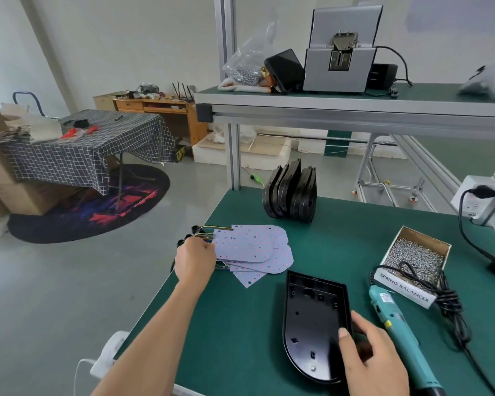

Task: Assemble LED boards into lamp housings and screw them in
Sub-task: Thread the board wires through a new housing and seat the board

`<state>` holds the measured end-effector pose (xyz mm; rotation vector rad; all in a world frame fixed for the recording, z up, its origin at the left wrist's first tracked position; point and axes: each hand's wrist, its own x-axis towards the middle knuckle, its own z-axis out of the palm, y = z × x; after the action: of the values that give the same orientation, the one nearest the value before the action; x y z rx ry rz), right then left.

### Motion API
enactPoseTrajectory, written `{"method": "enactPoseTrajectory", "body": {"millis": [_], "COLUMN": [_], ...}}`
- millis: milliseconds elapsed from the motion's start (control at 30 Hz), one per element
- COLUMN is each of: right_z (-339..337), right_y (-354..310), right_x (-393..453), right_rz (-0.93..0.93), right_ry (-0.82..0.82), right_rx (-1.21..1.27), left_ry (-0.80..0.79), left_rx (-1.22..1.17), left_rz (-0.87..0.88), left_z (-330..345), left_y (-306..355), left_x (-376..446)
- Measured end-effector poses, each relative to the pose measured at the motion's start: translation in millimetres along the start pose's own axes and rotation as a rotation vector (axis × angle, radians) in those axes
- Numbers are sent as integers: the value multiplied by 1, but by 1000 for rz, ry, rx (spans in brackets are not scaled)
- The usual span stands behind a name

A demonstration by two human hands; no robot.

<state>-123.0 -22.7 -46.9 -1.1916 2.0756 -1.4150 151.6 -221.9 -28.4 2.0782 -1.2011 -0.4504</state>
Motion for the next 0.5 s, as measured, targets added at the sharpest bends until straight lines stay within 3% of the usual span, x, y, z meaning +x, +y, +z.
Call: {"method": "enactPoseTrajectory", "body": {"millis": [67,200,267,500], "right_z": [0,0,0,1], "right_y": [0,-1,0,3], "right_x": [0,0,0,3], "right_rz": [7,19,15,-5], "right_ry": [0,-2,-2,11], "right_rx": [8,-1,0,-3], "left_ry": [-17,-150,-214,-136], "left_rx": [-50,-574,-721,-599], "left_rz": [-10,-279,-323,-72], "left_z": [-2,-13,-23,-70], "left_y": [0,6,9,9], "left_x": [3,19,28,47]}}
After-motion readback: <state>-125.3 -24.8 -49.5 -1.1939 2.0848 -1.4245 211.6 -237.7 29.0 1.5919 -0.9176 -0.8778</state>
